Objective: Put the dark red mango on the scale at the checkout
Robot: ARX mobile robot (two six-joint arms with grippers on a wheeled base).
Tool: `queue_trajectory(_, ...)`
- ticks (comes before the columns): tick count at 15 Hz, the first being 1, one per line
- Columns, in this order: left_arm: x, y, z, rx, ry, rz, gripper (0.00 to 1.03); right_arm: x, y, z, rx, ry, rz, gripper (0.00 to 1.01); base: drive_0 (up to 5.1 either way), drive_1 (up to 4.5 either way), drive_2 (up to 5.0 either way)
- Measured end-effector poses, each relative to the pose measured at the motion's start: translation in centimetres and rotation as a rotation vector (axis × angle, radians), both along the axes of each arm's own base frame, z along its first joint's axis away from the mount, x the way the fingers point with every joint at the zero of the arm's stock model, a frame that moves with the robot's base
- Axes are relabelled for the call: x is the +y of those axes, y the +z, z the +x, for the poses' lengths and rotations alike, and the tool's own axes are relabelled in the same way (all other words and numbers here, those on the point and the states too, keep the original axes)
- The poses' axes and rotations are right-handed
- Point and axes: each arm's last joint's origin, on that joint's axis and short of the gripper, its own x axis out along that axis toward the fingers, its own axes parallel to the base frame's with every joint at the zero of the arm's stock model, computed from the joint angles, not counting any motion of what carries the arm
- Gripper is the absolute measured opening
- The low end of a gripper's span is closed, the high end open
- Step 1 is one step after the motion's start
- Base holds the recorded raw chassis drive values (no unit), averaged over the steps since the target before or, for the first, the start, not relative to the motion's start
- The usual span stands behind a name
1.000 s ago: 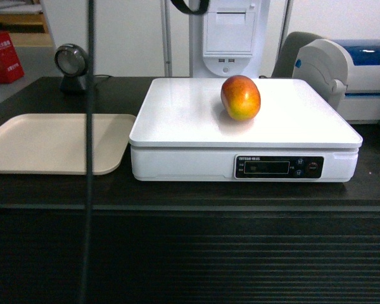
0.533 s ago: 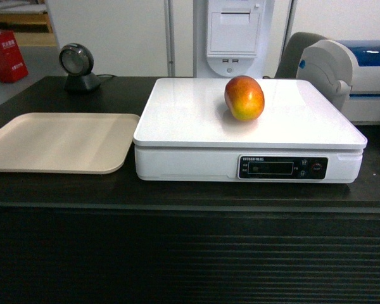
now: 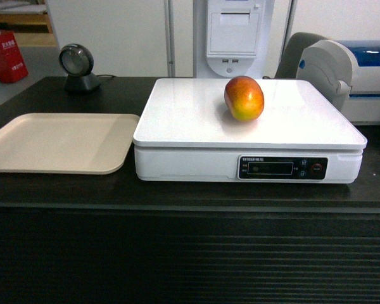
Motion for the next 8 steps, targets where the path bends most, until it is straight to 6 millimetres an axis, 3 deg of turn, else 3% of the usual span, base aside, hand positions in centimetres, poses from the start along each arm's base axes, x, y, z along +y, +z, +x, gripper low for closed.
queue_trajectory(1, 0.2, -1.2, -1.0, 0.01, -0.009, 0.001, 0.08, 0.0, 0.0, 0.0, 0.0, 0.0, 0.0, 0.98, 0.0, 0.0, 0.0)
queue_trajectory(2, 0.6, -2.2, -2.0, 0.013, -0.003, 0.0, 0.02, 0.0, 0.0, 0.0, 0.0, 0.0, 0.0, 0.98, 0.0, 0.0, 0.0)
queue_trajectory(8, 2.1, -5.5, -6.1, 0.013, -0.001, -0.003, 0.02, 0.0, 0.0, 0.0, 0.0, 0.0, 0.0, 0.98, 0.0, 0.0, 0.0)
